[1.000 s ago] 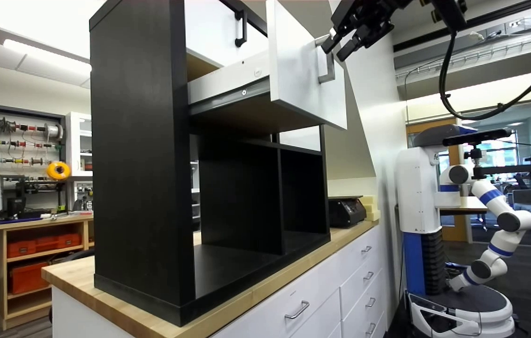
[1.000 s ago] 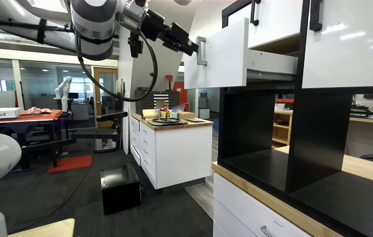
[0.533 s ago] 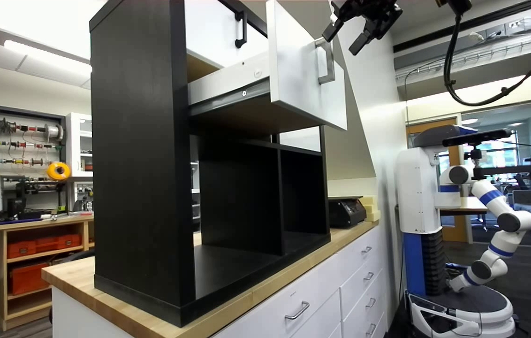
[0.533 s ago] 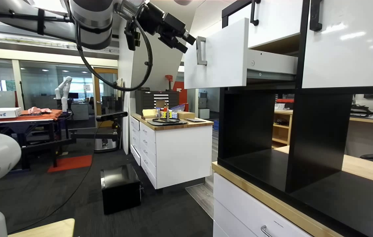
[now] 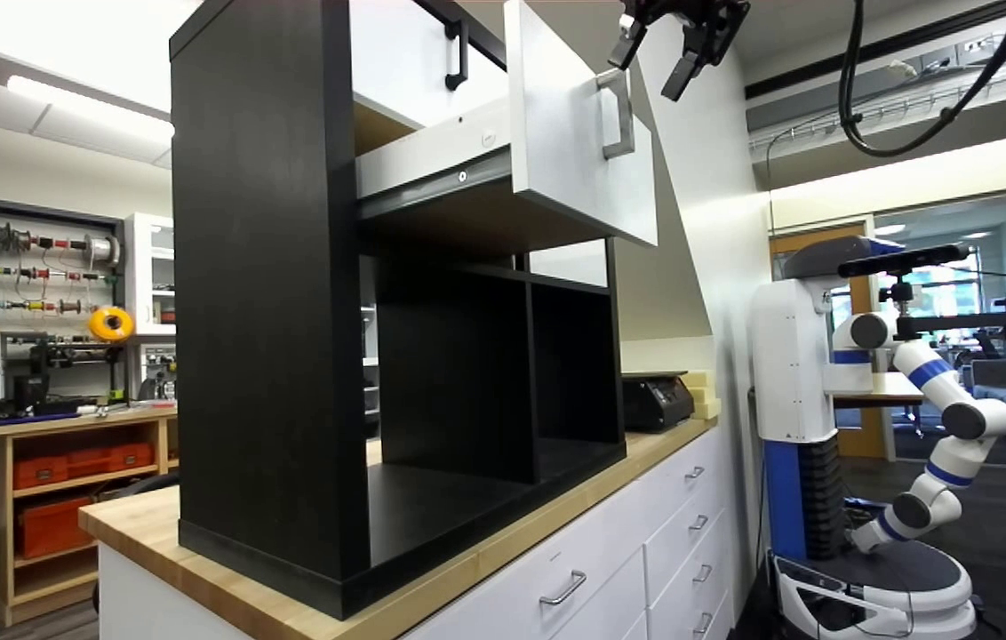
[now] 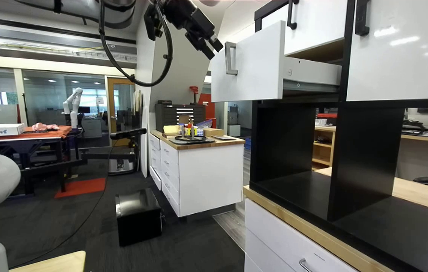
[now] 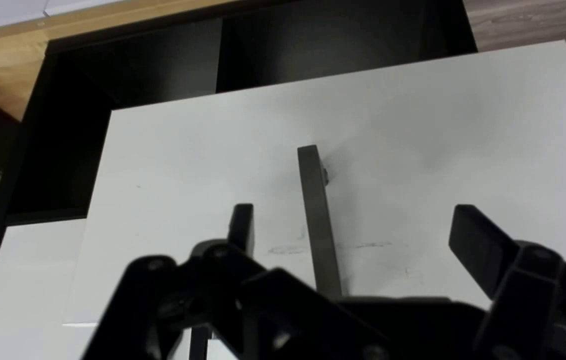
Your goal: Open the bottom drawer on the left side of the cabinet
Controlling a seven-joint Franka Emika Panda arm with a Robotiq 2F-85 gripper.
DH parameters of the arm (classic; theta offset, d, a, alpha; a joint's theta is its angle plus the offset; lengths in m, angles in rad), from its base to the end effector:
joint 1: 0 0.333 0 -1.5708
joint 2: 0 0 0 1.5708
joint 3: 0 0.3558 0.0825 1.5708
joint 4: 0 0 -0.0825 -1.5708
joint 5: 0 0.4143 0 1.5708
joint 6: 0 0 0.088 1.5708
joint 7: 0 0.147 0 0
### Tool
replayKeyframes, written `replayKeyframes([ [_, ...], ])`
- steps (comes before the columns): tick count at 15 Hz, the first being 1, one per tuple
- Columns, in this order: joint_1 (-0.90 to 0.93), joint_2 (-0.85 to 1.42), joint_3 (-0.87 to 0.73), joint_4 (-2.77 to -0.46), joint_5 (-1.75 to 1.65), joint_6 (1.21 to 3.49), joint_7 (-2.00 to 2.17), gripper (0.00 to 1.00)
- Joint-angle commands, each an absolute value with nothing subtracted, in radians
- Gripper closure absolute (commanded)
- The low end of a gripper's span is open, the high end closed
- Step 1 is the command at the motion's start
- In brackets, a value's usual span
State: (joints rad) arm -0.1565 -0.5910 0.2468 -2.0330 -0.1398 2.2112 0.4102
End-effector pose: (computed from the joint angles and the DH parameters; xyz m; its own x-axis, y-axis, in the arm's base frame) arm 0.4390 0.0710 0.7567 0.6724 -0.1901 0.7154 -0.2576 -0.9661 -0.0146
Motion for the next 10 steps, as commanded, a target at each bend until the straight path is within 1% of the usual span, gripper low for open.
replayKeyframes([
  [1, -0.124, -0.522, 0.223, -1.896, -0.130, 2.040, 0.404, 0.00],
  [5, -0.108, -0.489, 0.221, -1.829, -0.143, 1.953, 0.406, 0.00],
  [6, -0.109, -0.515, 0.221, -1.878, -0.157, 2.004, 0.422, 0.00],
  [10, -0.103, -0.500, 0.220, -1.855, -0.157, 1.985, 0.422, 0.00],
])
